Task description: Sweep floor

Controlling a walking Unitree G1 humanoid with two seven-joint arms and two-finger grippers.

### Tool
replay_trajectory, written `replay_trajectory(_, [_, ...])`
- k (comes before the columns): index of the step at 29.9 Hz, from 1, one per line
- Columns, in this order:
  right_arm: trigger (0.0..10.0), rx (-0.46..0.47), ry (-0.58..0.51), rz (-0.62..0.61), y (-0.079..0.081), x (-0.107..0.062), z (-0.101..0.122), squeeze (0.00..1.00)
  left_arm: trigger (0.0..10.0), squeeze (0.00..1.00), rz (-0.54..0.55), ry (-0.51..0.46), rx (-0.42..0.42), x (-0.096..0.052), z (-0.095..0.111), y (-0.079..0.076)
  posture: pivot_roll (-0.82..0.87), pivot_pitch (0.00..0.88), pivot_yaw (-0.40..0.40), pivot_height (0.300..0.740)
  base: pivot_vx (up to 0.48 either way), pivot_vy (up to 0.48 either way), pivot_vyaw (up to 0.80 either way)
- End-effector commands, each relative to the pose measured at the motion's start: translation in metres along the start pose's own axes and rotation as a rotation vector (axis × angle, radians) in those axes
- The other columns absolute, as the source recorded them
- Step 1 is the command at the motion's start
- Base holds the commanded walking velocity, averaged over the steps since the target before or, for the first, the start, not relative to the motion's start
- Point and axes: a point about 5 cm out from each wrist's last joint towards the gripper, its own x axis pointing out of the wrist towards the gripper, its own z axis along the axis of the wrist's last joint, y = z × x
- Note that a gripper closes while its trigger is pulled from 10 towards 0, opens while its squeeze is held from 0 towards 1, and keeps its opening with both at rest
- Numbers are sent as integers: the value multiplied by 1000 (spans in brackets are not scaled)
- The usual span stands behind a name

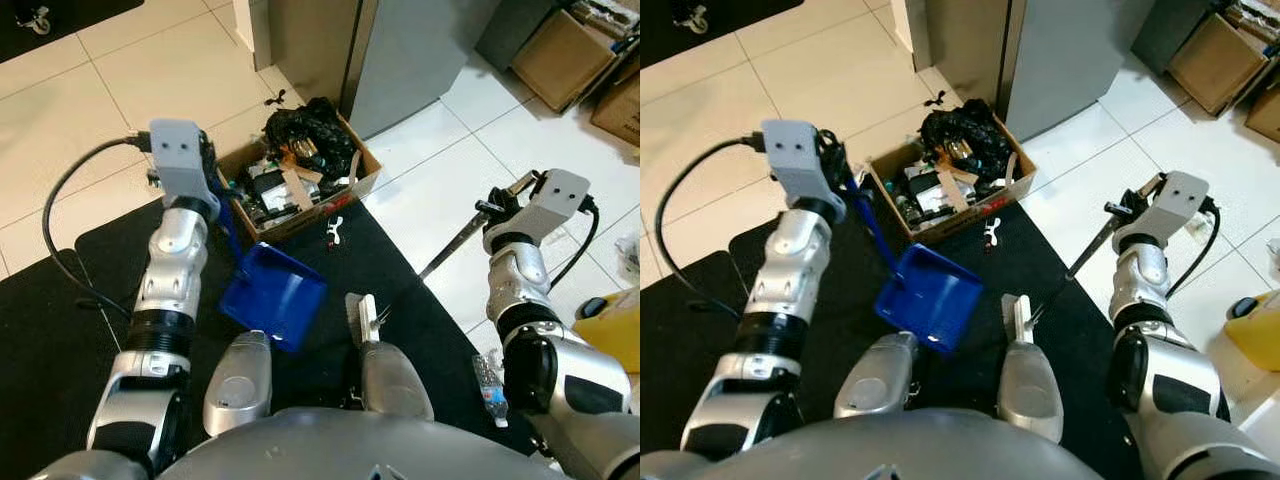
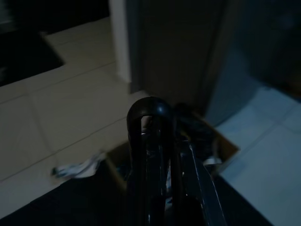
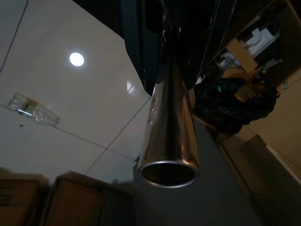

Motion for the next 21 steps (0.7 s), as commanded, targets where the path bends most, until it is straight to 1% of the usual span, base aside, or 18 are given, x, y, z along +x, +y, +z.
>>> replay_trajectory(1, [10000,-38,-33,-69,-12,-3,4,0,10000,0,-38,-35,-5,-1,8,-9,130,0,-47,740,0,0,0])
replay_trajectory(2, [10000,-38,-33,-69,-12,-3,4,0,10000,0,-38,-35,-5,-1,8,-9,130,0,-47,740,0,0,0])
replay_trajectory(3, [10000,-51,-67,-94,-16,-2,10,0,10000,0,-48,-44,-4,-1,10,-13,121,0,-46,740,0,0,0])
replay_trajectory(4, [10000,-51,-67,-94,-16,-2,10,0,10000,0,-48,-44,-4,-1,10,-13,121,0,-46,740,0,0,0])
replay_trajectory(5, [10000,-54,-114,-121,-20,0,20,0,10000,0,-51,-67,-5,0,14,-15,121,0,-46,740,0,0,0])
replay_trajectory(6, [10000,-57,-210,-152,-26,3,40,0,10000,0,-45,-114,0,3,27,-16,109,0,-41,740,0,0,0])
replay_trajectory(7, [10000,-57,-210,-152,-26,3,40,0,10000,0,-45,-114,0,3,27,-16,109,0,-41,740,0,0,0])
replay_trajectory(11, [10000,-66,-386,-157,-23,9,83,0,10000,0,-29,-188,44,13,51,-10,99,0,-35,740,0,0,0])
replay_trajectory(12, [10000,-66,-386,-157,-23,9,83,0,10000,0,-29,-188,44,13,51,-10,99,0,-35,740,0,0,0])
replay_trajectory(13, [10000,-70,-417,-158,-21,10,91,0,10000,0,-26,-194,48,16,55,-9,99,0,-35,740,0,0,0])
replay_trajectory(14, [10000,-79,-475,-133,-14,13,107,0,10000,0,-16,-179,64,22,59,-4,97,0,-30,740,0,0,0])
replay_trajectory(15, [10000,-81,-495,-119,-11,13,111,0,10000,0,-12,-170,71,24,60,-2,96,0,-29,740,0,0,0])
replay_trajectory(16, [10000,-81,-495,-119,-11,13,111,0,10000,0,-12,-170,71,24,60,-2,96,0,-29,740,0,0,0])
replay_trajectory(17, [10000,-86,-509,-106,-8,14,115,0,10000,0,-8,-163,72,25,60,-1,95,0,-28,740,0,0,0])
replay_trajectory(18, [10000,-93,-526,-69,0,14,118,0,10000,0,5,-157,66,27,60,2,95,0,-28,740,0,0,0])
replay_trajectory(19, [10000,-93,-526,-69,0,14,118,0,10000,0,5,-157,66,27,60,2,95,0,-28,740,0,0,0])
replay_trajectory(20, [10000,-101,-535,-41,7,15,119,0,10000,0,18,-153,58,28,61,5,96,0,-27,740,0,0,0])
replay_trajectory(21, [10000,-106,-539,19,21,15,118,0,10000,0,52,-145,38,30,60,10,95,0,-26,740,0,0,0])
